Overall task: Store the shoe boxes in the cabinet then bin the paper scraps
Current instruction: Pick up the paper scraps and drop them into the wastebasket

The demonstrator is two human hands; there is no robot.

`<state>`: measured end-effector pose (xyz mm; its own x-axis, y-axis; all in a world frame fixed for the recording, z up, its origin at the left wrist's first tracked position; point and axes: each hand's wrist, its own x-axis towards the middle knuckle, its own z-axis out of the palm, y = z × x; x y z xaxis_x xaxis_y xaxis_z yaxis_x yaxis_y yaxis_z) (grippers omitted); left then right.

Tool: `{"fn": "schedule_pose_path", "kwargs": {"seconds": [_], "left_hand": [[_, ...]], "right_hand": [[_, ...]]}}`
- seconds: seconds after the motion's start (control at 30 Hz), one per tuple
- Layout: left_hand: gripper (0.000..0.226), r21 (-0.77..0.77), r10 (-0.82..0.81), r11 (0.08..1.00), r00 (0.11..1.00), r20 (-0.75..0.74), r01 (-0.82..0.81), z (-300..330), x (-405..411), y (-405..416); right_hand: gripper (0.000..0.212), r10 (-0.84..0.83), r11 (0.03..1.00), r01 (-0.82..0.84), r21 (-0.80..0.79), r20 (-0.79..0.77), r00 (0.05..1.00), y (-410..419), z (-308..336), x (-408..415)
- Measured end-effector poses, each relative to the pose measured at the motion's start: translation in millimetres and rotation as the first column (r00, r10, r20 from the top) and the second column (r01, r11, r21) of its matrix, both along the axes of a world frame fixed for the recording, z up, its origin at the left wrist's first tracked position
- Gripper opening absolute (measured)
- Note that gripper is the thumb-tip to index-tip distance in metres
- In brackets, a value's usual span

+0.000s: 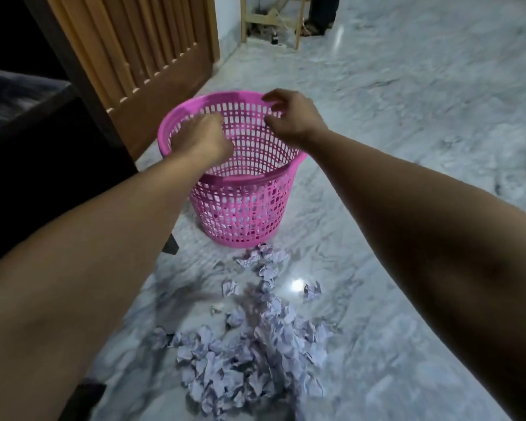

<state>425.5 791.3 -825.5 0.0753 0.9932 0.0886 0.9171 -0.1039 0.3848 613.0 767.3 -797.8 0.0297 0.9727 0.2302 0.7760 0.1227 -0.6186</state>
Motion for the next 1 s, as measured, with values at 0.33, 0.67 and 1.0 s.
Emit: {"fn": "schedule_pose_path", "kwargs": {"seconds": [0.33, 0.67, 1.0], "left_hand": [[0.034, 0.085, -0.539, 0.837, 0.841, -0.051, 0.541, -183.2, -20.3, -162.2], [0.065, -0.323, -0.407, 0.872, 0.911, -0.061, 0.367, -283.9, 8.8, -131.8], [0.051, -0.215, -0.507, 0.827, 0.854, 0.115, 0.520, -283.5, -27.7, -164.1]], "right_hand": [[0.019, -0.405, 0.912, 0.383, -0.146, -0.179, 0.897, -99.8, -180.0, 71.1], [0.066, 0.365, 0.814, -0.156, -0.560, 0.283, 0.887, -105.8, -286.7, 11.2], [0.052, 0.361, 0.836, -0.256, -0.485, 0.137, 0.922, -141.5, -292.3, 26.9]]}}
